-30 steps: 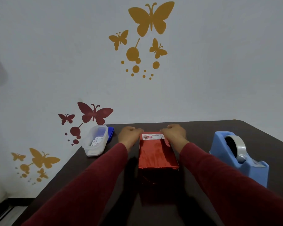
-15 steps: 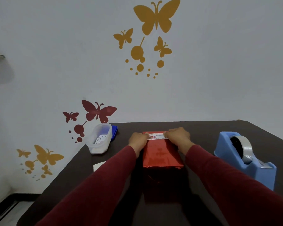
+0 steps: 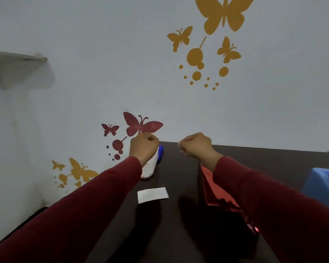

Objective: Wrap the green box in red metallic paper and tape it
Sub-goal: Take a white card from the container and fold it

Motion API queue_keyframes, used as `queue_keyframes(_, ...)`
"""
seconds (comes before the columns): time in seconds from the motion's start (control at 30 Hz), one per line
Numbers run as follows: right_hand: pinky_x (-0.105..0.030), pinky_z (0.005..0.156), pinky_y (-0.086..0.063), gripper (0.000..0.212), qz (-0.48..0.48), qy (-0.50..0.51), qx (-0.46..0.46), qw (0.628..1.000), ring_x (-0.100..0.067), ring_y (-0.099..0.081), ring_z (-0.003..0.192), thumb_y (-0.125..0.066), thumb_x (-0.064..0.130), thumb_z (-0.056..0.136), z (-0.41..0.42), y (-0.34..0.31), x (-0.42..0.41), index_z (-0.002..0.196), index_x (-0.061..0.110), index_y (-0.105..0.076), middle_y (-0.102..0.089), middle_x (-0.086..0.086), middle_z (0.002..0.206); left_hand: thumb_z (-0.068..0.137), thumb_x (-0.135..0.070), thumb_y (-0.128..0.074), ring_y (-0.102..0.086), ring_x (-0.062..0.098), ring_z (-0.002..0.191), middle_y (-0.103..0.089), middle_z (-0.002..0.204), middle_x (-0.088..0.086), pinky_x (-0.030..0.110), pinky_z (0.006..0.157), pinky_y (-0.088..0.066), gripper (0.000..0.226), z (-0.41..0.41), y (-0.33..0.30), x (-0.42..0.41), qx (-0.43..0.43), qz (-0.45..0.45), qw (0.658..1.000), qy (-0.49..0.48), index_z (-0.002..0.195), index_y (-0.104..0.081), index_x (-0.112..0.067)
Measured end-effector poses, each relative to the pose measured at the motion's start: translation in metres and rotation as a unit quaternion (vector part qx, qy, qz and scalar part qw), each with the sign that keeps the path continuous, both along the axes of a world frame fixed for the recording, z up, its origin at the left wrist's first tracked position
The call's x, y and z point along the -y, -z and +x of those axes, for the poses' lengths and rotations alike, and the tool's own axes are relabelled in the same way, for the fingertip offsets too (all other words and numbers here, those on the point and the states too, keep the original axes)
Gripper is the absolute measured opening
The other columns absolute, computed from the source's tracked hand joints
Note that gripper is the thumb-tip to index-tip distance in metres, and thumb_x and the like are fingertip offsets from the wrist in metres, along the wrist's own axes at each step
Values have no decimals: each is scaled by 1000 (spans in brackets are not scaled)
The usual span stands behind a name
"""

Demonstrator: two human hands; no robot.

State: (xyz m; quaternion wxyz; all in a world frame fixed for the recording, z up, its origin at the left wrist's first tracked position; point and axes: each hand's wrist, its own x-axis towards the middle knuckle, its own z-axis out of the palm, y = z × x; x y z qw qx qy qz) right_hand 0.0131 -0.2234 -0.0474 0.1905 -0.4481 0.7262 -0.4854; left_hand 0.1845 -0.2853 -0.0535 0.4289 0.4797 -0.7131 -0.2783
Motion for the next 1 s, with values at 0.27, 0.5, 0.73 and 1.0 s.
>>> queue_keyframes(0.27, -29, 74, -62, 31, 92, 32, -41, 994, -29, -76, 89, -67, 22, 70, 32, 32, 115, 94, 4, -75, -78, -13, 97, 92, -30, -63, -68, 32, 90, -66, 100, 15, 29, 69, -50, 29, 51, 31, 78, 184, 183, 966, 5, 109, -60, -6)
queue_keyframes(0.5, -30, 75, -46, 18, 113, 44, -75, 990, -31, -63, 101, -64, 26, 93, 55, 42, 157, 97, 9, -58, -59, -10, 102, 101, -34, -45, -61, 22, 84, -64, 104, 7, 32, 67, -53, 27, 82, 51, 108, -22, 233, 972, 2, 116, -56, -14)
queue_keyframes(0.73, -43, 99, -51, 112, 198, 63, -72, 976, -37, -53, 129, -93, 45, 62, 79, 62, 180, 148, 1, -37, -47, -19, 142, 79, -54, -67, -72, 29, 99, -66, 116, 12, 42, 75, -63, 73, 100, 63, 123, -199, 270, 942, -8, 133, -40, -13)
queue_keyframes(1.0, -46, 98, -56, 43, 113, -9, 109, 988, -40, -63, 111, -63, -2, 83, 84, 26, 153, 126, -2, -58, -59, -17, 104, 71, -59, -82, -74, 36, 104, -76, 112, 15, 53, 92, -59, 65, 95, 59, 98, -376, 276, 883, 61, 121, -70, -20)
